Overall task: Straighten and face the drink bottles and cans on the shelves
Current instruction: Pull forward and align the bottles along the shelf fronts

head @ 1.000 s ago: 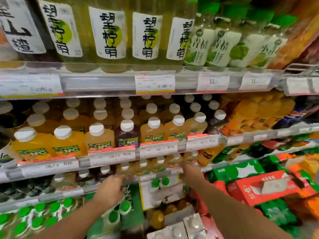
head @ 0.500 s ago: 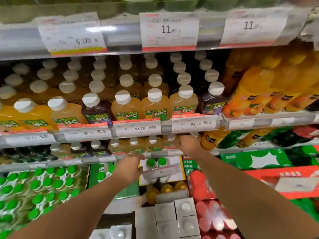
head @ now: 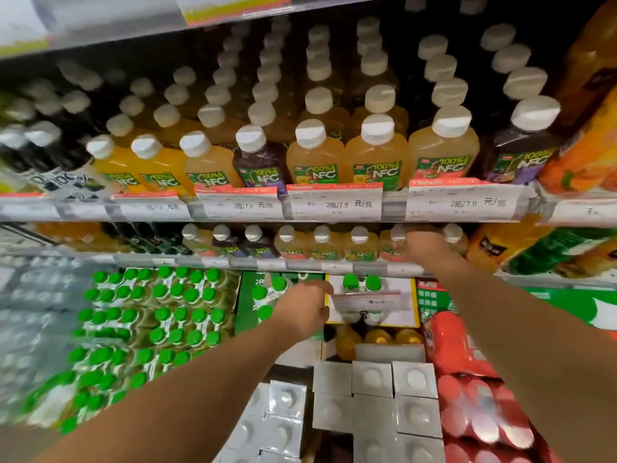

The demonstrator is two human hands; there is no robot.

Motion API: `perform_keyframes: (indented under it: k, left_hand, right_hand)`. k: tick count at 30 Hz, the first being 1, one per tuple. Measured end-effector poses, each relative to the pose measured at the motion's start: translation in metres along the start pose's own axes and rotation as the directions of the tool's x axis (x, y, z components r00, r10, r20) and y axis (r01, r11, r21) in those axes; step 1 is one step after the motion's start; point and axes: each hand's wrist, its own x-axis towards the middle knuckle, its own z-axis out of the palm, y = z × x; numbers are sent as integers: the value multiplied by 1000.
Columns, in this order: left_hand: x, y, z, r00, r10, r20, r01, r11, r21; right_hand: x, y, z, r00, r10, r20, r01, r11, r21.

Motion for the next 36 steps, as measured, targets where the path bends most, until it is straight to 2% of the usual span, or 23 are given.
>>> perform_keyframes:
  k: [3, 8, 12, 16, 19, 23, 26, 29, 33, 36]
  left_hand:
    - [-3, -19, -3, 999, -50, -11, 50, 999, 3]
    - [4, -68, -19, 981, -152, -119, 155, 988, 20]
    - [9, -120, -29, 950, -276, -145, 275, 961, -29]
    - [41, -160, -39, 934, -294, -204, 279, 955, -97]
    - [66, -173, -42, 919, -325, -223, 306, 945, -118]
    - [86, -183, -41, 940, -301, -161, 301, 953, -25]
    - [98, -193, -38, 953, -264, -147, 270, 962, 23]
    - [102, -199, -40, 964, -204, -173, 211, 977, 22]
    - [95, -203, -45, 980, -110, -168, 129, 986, 105]
    - [76, -209, -47, 969, -24, -247, 42, 997, 70]
  right_hand:
    - [-2, -2, -8, 997, -42, 59, 43, 999, -20]
    - [-20, -3, -21, 998, -61, -12, 60, 996, -60]
    - [-57, -9, -35, 989, -115, -96, 88, 964, -250]
    - [-96, -21, -41, 981, -139, -138, 99, 960, -263]
    - [-118, -30, -30, 945, -237, -225, 169, 943, -285]
    - [-137, -52, -14, 896, -353, -271, 278, 919, -278]
    - [-141, -76, -5, 874, -378, -305, 303, 915, -264]
    - [-140, -99, 0, 871, -386, -304, 326, 917, -230]
    - [-130, -134, 6, 846, -434, -311, 378, 898, -225]
    - [-116, -162, 9, 840, -460, -287, 414, 886, -210]
